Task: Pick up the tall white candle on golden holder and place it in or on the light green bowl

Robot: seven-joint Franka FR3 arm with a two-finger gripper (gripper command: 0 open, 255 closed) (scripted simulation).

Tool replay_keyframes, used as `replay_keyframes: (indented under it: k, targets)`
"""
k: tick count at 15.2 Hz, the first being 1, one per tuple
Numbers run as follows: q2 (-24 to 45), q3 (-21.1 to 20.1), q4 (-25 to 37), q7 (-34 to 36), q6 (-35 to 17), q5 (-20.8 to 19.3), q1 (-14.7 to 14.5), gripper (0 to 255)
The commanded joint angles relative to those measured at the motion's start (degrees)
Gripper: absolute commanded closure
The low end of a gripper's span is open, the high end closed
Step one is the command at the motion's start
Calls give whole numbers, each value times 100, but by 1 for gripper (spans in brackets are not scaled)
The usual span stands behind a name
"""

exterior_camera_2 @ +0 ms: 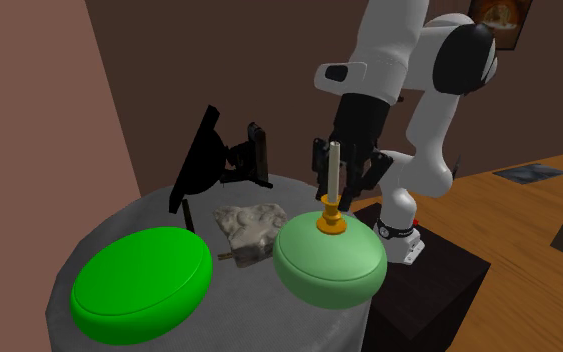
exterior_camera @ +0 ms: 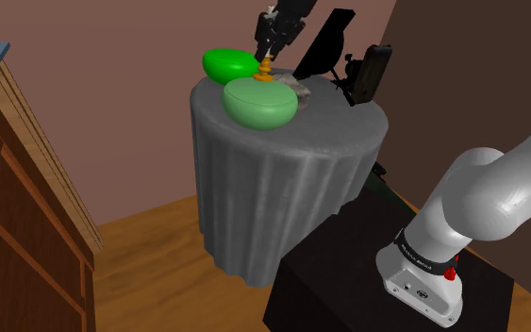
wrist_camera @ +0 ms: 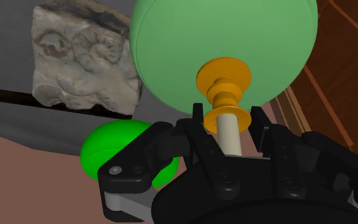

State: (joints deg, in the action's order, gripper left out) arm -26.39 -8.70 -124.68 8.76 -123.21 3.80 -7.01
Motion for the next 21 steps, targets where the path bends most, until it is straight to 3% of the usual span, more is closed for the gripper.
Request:
replay_keyframes:
  k: [1,11,12,17,21]
  targets:
    - [12,-14,-162,6,-177,4,-4,255]
    - [9,-20,-304,4,-315,9,-8,255]
    - [9,-20,-304,4,-315,9,-8,0]
    - [9,-20,-304,4,-315,9,-8,0]
    - [-307,41,106,-13,410,23,-21,0]
